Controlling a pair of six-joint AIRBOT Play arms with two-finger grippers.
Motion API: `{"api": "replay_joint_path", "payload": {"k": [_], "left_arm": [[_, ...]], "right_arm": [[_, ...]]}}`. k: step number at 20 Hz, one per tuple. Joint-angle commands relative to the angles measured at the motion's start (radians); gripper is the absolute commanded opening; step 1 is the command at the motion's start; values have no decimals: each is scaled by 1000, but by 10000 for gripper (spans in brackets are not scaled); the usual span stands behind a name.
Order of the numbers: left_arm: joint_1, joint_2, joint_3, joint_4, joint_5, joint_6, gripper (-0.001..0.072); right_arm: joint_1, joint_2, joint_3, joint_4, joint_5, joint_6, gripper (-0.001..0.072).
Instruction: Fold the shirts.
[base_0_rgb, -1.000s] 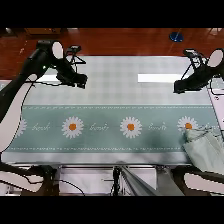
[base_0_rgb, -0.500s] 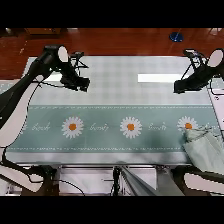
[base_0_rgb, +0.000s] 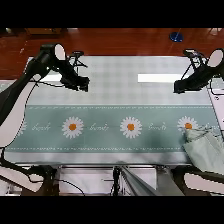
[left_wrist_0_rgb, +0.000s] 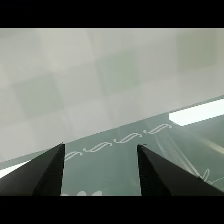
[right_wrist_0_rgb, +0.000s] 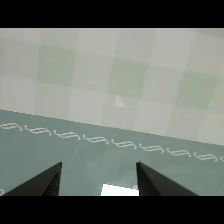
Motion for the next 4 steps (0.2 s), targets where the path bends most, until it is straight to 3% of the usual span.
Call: {"api": "replay_joint_path", "payload": {"k": [1, 4], "left_arm": [[11, 40, 1, -2, 5, 3, 537], [28, 61, 2, -2, 6, 3, 537]], "right_arm": [[1, -1, 1, 0, 0, 0, 546], [1, 0, 1, 0, 0, 0, 547]]}}
